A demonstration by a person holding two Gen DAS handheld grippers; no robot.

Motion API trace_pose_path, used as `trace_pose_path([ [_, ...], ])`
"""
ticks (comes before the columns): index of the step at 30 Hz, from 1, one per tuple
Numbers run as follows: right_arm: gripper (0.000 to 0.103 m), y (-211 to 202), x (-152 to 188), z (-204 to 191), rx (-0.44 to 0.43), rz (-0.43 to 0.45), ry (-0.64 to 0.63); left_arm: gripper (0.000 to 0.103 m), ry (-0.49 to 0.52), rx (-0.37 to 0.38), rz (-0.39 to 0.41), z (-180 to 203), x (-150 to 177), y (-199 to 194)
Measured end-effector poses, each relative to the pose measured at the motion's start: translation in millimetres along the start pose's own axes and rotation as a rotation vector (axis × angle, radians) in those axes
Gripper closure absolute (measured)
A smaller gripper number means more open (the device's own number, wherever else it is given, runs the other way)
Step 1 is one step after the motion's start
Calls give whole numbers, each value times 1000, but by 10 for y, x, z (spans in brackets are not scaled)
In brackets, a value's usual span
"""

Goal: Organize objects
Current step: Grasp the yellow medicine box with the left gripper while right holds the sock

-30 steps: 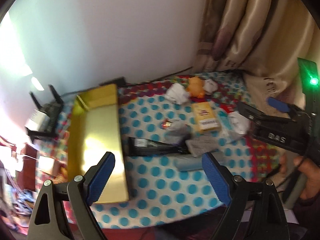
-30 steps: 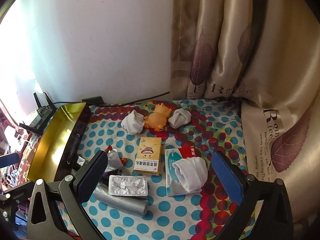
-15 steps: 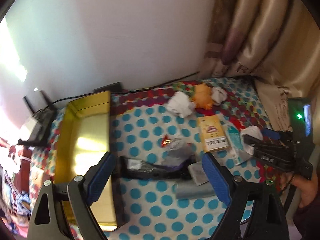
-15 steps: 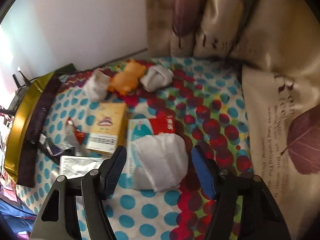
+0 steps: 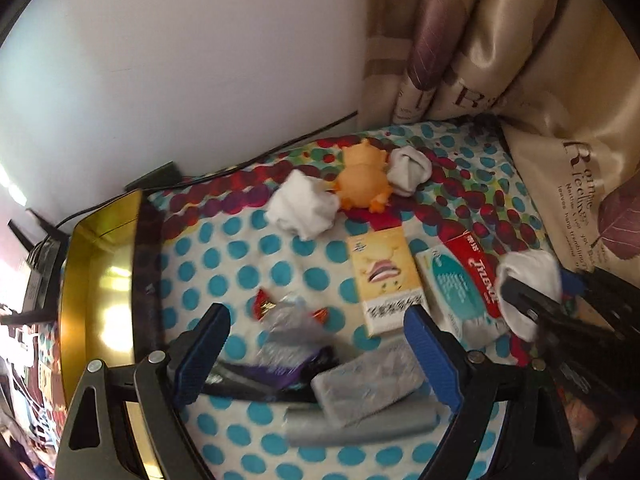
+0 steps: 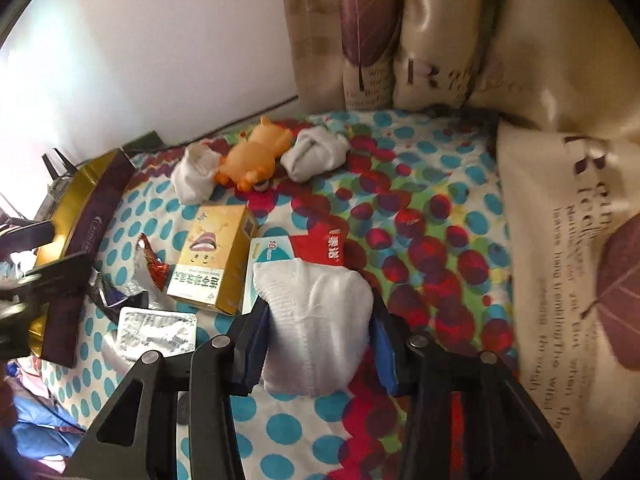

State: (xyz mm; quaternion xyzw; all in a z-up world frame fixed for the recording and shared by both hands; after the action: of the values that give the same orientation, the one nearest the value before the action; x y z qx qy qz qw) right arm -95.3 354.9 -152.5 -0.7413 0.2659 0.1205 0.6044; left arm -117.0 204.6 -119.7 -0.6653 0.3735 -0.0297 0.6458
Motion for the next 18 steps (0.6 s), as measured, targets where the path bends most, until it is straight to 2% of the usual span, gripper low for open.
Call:
trace_pose_path([
  [3,61,-133,28,87,-16,4,20,12,36,62,2,138,-120,144],
  [4,61,-161,42,116,-16,4,26,12,55,107,13,188,-164,188],
  [7,61,-223,99,172,-7,8,23,12,85,160,7,267,-246,322],
  [11,60,-284,152,241,-15,11,38,12,94,149,-57,310,-267,533],
  [18,59,-306,183,265,-37,12,44,13,103,103,-120,386,-276,739],
])
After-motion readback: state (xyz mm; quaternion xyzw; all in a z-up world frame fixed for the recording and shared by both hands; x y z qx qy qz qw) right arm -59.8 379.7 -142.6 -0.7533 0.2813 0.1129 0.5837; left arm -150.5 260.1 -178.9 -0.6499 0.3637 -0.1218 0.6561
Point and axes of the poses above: each gripper's, at about its wrist camera, not at the fingertips, and y roughly the way its jaws point, z to its right, x to its underside, the point moved 2 cm from there along y, roughly the way its jaws point, and after that the axes turned 12 degrees about y, right-handed, at the moved point
